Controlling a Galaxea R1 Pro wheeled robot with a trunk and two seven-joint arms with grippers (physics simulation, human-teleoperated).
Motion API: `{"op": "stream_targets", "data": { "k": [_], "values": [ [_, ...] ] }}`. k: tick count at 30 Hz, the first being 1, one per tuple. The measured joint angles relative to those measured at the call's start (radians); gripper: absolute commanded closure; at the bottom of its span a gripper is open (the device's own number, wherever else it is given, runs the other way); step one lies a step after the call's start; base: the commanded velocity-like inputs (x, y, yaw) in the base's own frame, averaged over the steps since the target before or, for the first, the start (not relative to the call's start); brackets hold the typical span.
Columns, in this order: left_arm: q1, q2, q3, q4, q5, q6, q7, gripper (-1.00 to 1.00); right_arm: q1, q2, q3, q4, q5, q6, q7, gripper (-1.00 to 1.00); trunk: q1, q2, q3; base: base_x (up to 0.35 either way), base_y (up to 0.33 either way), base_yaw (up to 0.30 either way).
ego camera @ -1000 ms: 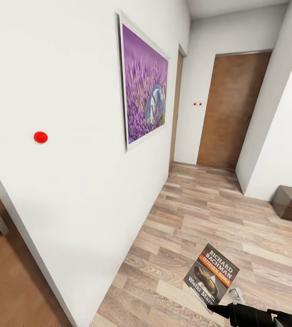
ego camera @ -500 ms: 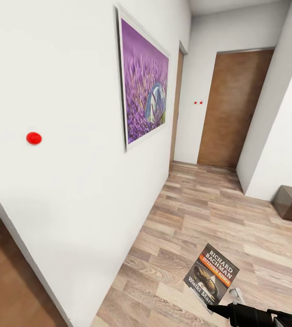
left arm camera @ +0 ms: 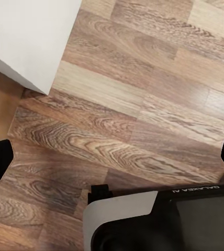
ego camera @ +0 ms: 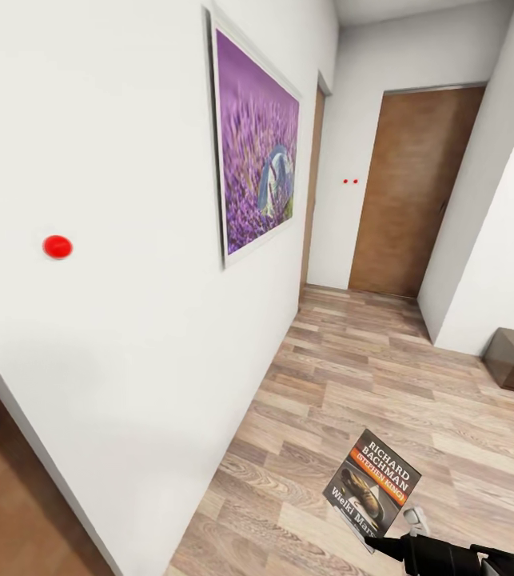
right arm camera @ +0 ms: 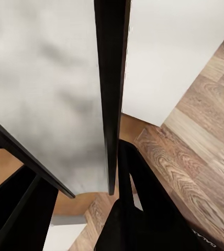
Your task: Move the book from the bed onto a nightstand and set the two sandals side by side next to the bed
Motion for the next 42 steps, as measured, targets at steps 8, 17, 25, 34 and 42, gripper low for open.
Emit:
{"op": "stream_targets", "data": {
  "k": [8, 17, 25, 34, 42],
  "values": [
    [0.0, 0.0, 0.0, 0.0, 0.0, 0.0, 0.0, -1.0, 0.0, 0.0, 0.0, 0.0, 0.0, 0.0, 0.001, 1.0, 0.0, 0.0, 0.0, 0.006, 0.072, 0.0],
    [0.0, 0.0, 0.0, 0.0, 0.0, 0.0, 0.0, -1.0, 0.0, 0.0, 0.0, 0.0, 0.0, -0.001, -0.001, 1.0, -0.001, 0.0, 0.0, 0.271, 0.002, 0.0],
    [0.0, 0.0, 0.0, 0.0, 0.0, 0.0, 0.0, -1.0, 0.0, 0.0, 0.0, 0.0, 0.0, 0.0, -0.001, 1.0, 0.0, 0.0, 0.0, 0.115, 0.0, 0.0],
    [0.0, 0.0, 0.0, 0.0, 0.0, 0.0, 0.0, -1.0, 0.0, 0.0, 0.0, 0.0, 0.001, -0.001, -0.002, 1.0, 0.0, 0.0, 0.0, 0.005, 0.0, -0.116],
    [0.0, 0.0, 0.0, 0.0, 0.0, 0.0, 0.0, -1.0, 0.0, 0.0, 0.0, 0.0, 0.002, -0.001, -0.001, 1.0, 0.0, 0.0, 0.0, 0.0, 0.0, -0.055]
  ]
}}
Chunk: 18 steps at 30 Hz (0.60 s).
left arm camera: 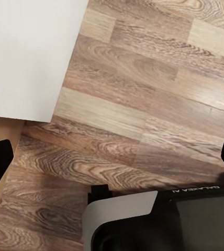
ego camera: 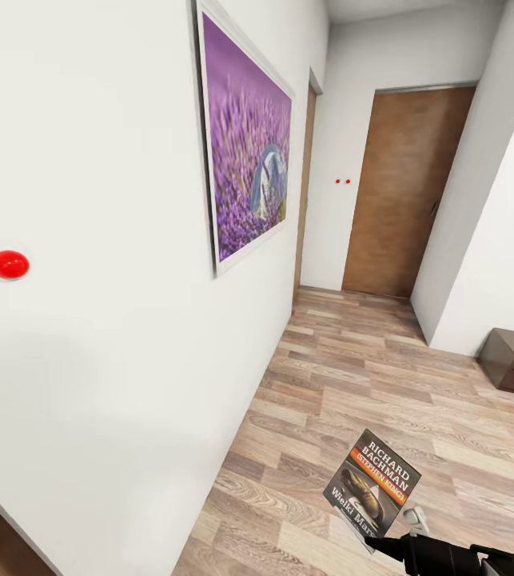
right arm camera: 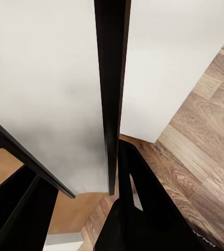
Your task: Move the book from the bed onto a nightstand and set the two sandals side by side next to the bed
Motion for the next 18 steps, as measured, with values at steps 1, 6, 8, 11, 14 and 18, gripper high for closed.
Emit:
{"op": "stream_targets", "data": {
  "k": [1, 6, 8, 11, 14, 18],
  "values": [
    [0.0, 0.0, 0.0, 0.0, 0.0, 0.0, 0.0, -1.0, 0.0, 0.0, 0.0, 0.0, 0.0, 0.0, 0.0, 1.0, 0.0, 0.0, 0.0, 0.0, 0.0, -0.008],
    [0.0, 0.0, 0.0, 0.0, 0.0, 0.0, 0.0, -1.0, 0.0, 0.0, 0.0, 0.0, 0.0, 0.0, -0.001, 1.0, 0.0, 0.0, 0.0, 0.0, 0.0, -0.077],
    [0.0, 0.0, 0.0, 0.0, 0.0, 0.0, 0.0, -1.0, 0.0, 0.0, 0.0, 0.0, 0.0, 0.0, -0.001, 1.0, 0.0, 0.0, 0.0, 0.0, 0.0, -0.211],
    [0.0, 0.0, 0.0, 0.0, 0.0, 0.0, 0.0, -1.0, 0.0, 0.0, 0.0, 0.0, 0.0, 0.0, -0.001, 1.0, 0.0, 0.0, 0.0, 0.0, 0.0, -0.257],
    [0.0, 0.0, 0.0, 0.0, 0.0, 0.0, 0.0, -1.0, 0.0, 0.0, 0.0, 0.0, 0.0, 0.0, -0.001, 1.0, 0.0, 0.0, 0.0, 0.0, 0.0, -0.272],
    [0.0, 0.0, 0.0, 0.0, 0.0, 0.0, 0.0, -1.0, 0.0, 0.0, 0.0, 0.0, 0.0, 0.0, -0.001, 1.0, 0.0, 0.0, 0.0, 0.002, 0.0, -0.172]
  ]
}}
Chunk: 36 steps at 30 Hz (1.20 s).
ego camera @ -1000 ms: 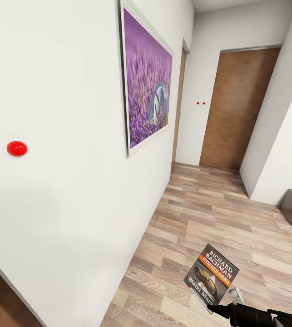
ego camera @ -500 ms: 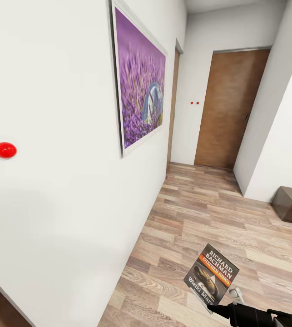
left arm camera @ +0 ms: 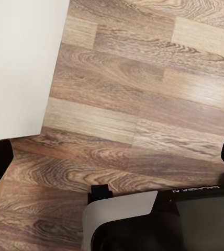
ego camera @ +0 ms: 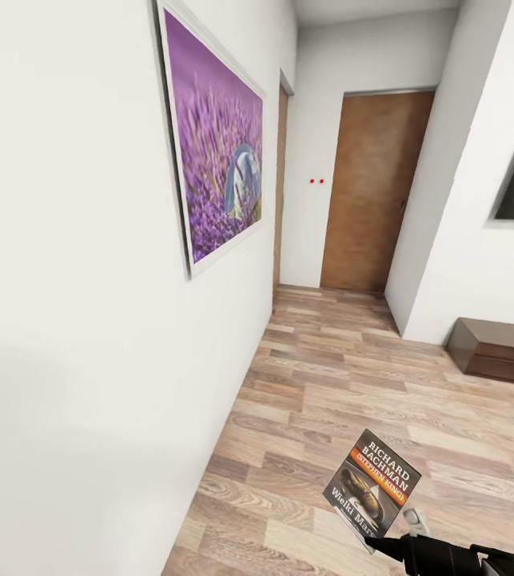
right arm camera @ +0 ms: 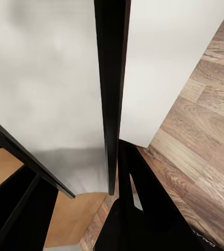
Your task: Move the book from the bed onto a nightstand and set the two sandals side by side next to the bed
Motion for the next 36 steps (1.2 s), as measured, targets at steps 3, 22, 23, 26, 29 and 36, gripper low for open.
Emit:
{"op": "stream_targets", "data": {
  "k": [3, 22, 23, 26, 29, 36],
  "values": [
    [0.0, 0.0, 0.0, 0.0, 0.0, 0.0, 0.0, -1.0, 0.0, 0.0, 0.0, 0.0, 0.0, 0.0, 0.0, 1.0, 0.0, 0.0, 0.0, 0.114, 0.086, -0.033],
    [0.0, 0.0, -0.001, 0.0, 0.0, 0.0, 0.0, -1.0, 0.0, 0.0, 0.0, 0.0, 0.0, 0.0, 0.001, 1.0, 0.0, 0.0, 0.0, 0.112, 0.104, -0.001],
    [0.0, 0.0, -0.001, 0.0, 0.0, 0.0, 0.0, -1.0, 0.0, 0.0, 0.0, 0.0, 0.0, 0.0, 0.001, 1.0, 0.0, 0.0, 0.0, 0.036, 0.019, 0.0],
    [0.0, 0.0, -0.001, 0.0, 0.0, 0.0, 0.0, -1.0, 0.0, 0.0, 0.0, 0.0, 0.0, 0.0, 0.001, 1.0, 0.0, 0.0, 0.0, 0.104, 0.003, 0.0],
    [0.0, -0.001, -0.001, 0.0, 0.0, 0.0, 0.0, -1.0, 0.0, 0.0, 0.0, 0.0, 0.0, 0.0, 0.002, 1.0, 0.0, 0.0, 0.0, 0.237, -0.064, 0.0],
    [0.0, -0.001, -0.002, 0.0, 0.0, 0.0, 0.0, -1.0, 0.0, 0.0, 0.0, 0.0, 0.0, 0.0, 0.001, 1.0, 0.0, 0.0, 0.0, 0.138, -0.048, 0.0]
  ]
}}
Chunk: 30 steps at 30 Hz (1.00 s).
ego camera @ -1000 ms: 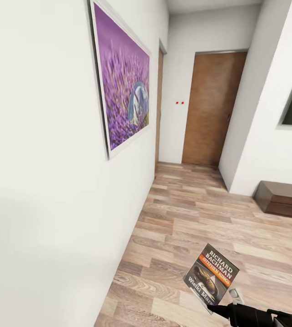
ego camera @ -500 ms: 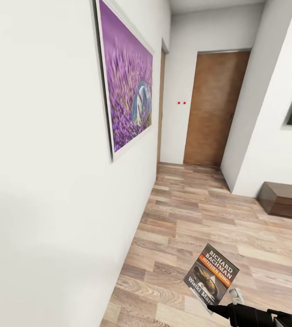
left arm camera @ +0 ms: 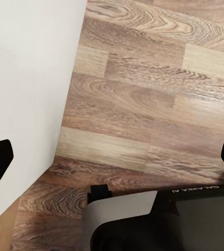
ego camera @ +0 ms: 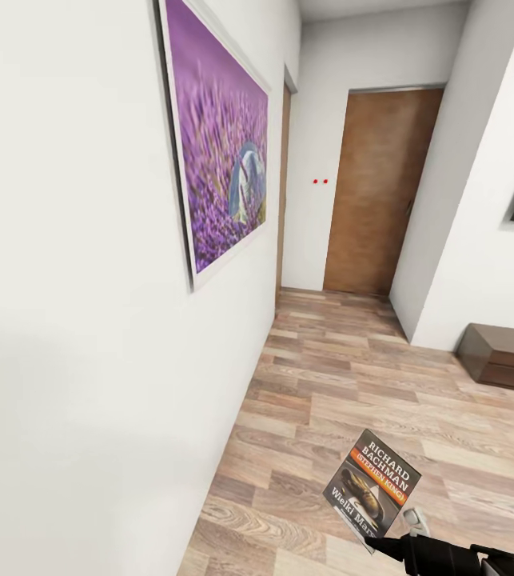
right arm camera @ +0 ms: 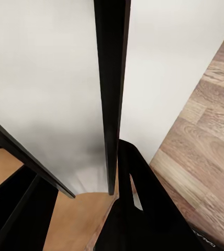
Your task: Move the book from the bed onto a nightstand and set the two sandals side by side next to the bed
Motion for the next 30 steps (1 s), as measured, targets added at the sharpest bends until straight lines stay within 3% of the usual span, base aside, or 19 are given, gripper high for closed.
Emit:
{"op": "stream_targets", "data": {
  "k": [7, 30],
  "values": [
    [0.0, 0.0, 0.0, 0.0, 0.0, 0.0, 0.0, -1.0, 0.0, 0.0, 0.0, -0.002, 0.0, 0.0, 0.0, 1.0, 0.0, 0.0, 0.0, 0.005, -0.002, -0.126],
    [0.0, 0.0, 0.0, 0.0, 0.0, 0.0, 0.0, -1.0, 0.0, 0.0, 0.001, -0.001, 0.001, 0.0, 0.0, 1.0, 0.0, 0.0, -0.001, 0.001, 0.0, -0.272]
  ]
}}
